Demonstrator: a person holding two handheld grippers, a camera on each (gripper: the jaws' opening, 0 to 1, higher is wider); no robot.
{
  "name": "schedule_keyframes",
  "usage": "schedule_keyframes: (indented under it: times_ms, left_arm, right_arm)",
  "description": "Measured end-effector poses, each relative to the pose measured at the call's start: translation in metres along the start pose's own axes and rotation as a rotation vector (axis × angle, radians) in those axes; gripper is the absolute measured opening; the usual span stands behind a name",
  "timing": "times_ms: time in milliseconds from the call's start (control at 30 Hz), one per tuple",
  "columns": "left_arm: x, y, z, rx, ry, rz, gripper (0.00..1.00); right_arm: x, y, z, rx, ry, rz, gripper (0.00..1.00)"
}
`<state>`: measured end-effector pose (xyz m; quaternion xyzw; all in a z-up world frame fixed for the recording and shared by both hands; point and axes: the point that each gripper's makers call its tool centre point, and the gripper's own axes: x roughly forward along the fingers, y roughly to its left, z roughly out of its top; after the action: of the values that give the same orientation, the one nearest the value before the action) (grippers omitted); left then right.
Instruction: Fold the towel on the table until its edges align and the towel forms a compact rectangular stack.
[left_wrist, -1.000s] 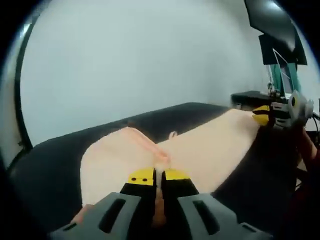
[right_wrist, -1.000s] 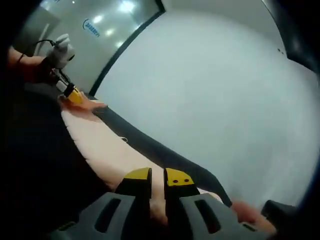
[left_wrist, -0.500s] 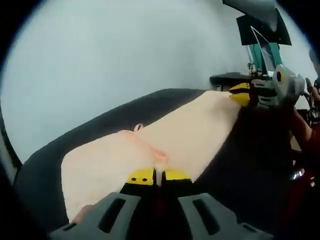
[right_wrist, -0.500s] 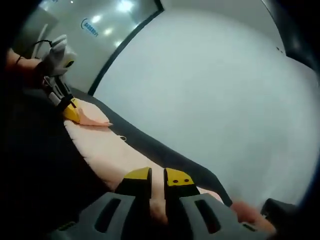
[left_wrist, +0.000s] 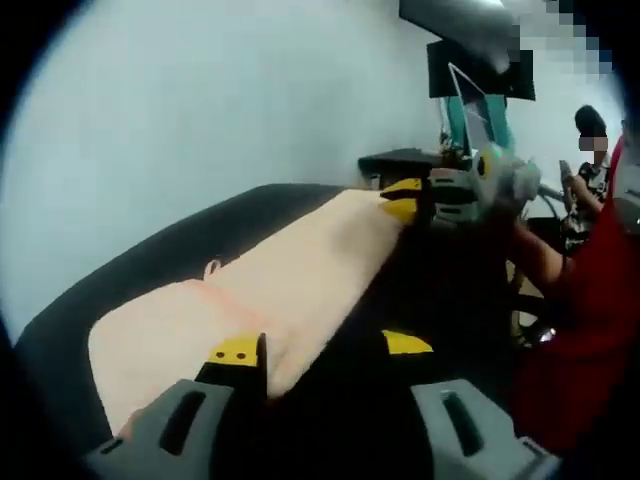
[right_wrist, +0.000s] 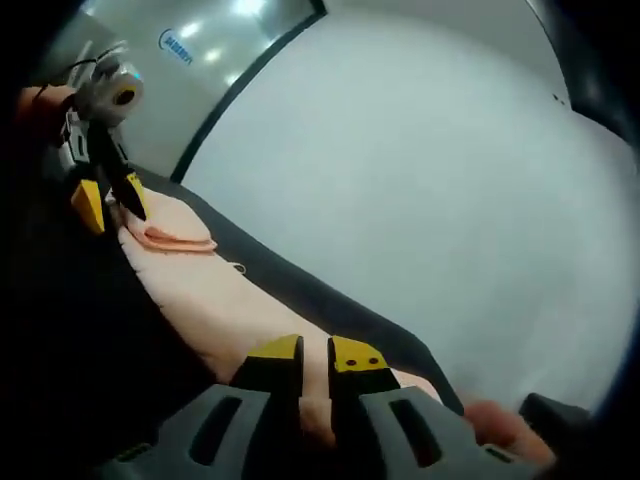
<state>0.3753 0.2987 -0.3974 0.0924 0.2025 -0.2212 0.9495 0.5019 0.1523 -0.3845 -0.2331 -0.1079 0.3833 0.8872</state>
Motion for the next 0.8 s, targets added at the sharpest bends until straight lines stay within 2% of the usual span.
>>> schedule_keyframes:
  times_ms: [67,133,167,233,300,367,400,467,500,533,567,600,633,700,733,800]
  left_arm:
    - [-0.009,0.025,0.017,0.003,-0.046,0.046,0.35]
    - [-0.011,0.06,0.016,-0.043,-0.044,0.118,0.33]
    - [-0.006,0.076,0.008,-0.083,-0.029,0.115,0.32]
    - [0.006,0.09,-0.01,-0.15,0.012,0.108,0.31]
    - [0.018,0.098,-0.023,-0.114,0.033,0.124,0.31]
    - [0.023,0.1,-0.027,-0.111,0.03,0.129,0.31]
    - [0.026,0.094,-0.028,-0.113,0.028,0.101,0.3]
    - [0.031,0.078,-0.03,-0.103,0.036,0.033,0.3]
    - [0.032,0.071,-0.036,-0.084,0.063,0.007,0.29]
    - [0.033,0.07,-0.041,-0.05,0.084,0.006,0.28]
    - [0.032,0.071,-0.038,-0.028,0.069,0.023,0.28]
    - [0.029,0.07,-0.035,-0.025,0.068,0.017,0.27]
    - [0.024,0.067,-0.03,0.012,0.069,-0.005,0.27]
    - [0.011,0.067,-0.008,0.082,0.003,-0.017,0.28]
    - [0.002,0.072,0.005,0.083,-0.045,-0.006,0.28]
    - [-0.015,0.092,0.029,0.074,-0.144,0.041,0.28]
  right_arm:
    - [0.0,-0.001,0.001,0.003,-0.006,-0.004,0.07]
    - [0.0,0.001,0.001,-0.006,-0.005,-0.001,0.07]
    - [0.001,0.002,0.0,-0.012,-0.003,0.003,0.07]
    - [0.002,0.004,-0.001,-0.035,0.007,0.003,0.07]
    - [0.002,0.004,-0.003,-0.041,0.013,0.001,0.07]
    - [0.002,0.002,-0.004,-0.036,0.017,-0.003,0.07]
    - [0.001,-0.001,-0.004,-0.026,0.016,-0.01,0.08]
    - [0.0,-0.01,0.0,0.048,-0.007,-0.039,0.08]
    - [-0.002,-0.017,-0.001,0.1,-0.009,-0.062,0.08]
    - [-0.004,-0.026,-0.005,0.175,0.008,-0.095,0.08]
    - [-0.007,-0.036,-0.009,0.246,0.027,-0.128,0.08]
    - [-0.01,-0.052,-0.015,0.324,0.048,-0.18,0.07]
    - [-0.017,-0.068,-0.023,0.44,0.078,-0.25,0.07]
    - [-0.034,-0.097,-0.042,0.624,0.134,-0.365,0.1]
    - [-0.041,-0.11,-0.054,0.691,0.177,-0.409,0.09]
    - [-0.048,-0.122,-0.068,0.813,0.204,-0.412,0.1]
